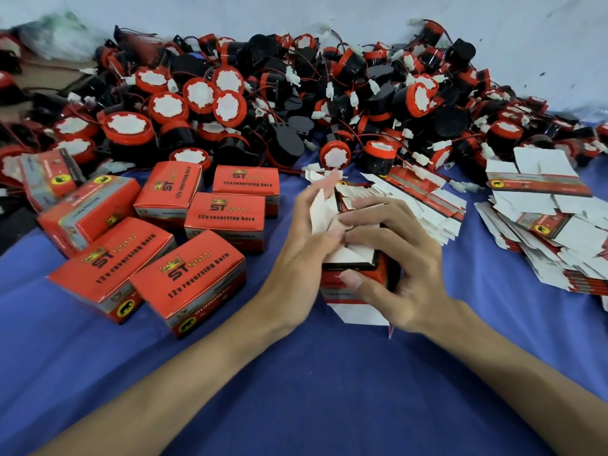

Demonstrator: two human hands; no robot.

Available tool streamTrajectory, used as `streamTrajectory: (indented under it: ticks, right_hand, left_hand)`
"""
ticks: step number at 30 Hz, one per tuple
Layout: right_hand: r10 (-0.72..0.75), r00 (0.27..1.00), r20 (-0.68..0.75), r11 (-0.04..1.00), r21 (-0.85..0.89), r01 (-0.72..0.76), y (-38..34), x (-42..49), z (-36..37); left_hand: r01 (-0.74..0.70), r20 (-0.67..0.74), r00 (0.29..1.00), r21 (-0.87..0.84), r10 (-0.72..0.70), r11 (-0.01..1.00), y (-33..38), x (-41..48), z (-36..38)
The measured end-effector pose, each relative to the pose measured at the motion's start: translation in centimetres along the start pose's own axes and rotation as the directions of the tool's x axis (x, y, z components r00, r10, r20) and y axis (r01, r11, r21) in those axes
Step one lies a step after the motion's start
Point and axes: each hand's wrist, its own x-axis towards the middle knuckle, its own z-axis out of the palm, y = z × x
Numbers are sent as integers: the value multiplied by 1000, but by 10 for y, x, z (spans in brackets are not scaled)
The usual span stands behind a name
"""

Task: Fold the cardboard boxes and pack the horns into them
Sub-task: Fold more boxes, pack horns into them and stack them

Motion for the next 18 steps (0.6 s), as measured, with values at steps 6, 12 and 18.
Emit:
streamTrajectory:
  ticks: [6,12,18]
  right_hand:
    - [-140,990,-20,990,4,140,-1,1,-2]
    - [-200,979,-27,980,-3,200,2,2,-2]
    - [-305,952,-24,949,-89,302,6,0,-3]
  left_hand:
    - [269,224,952,-286,-208,920,7,0,0]
    - [473,360,867,-380,-344,795,9,6,-5]
    - [541,545,747,-165,-381,825,17,7,-11]
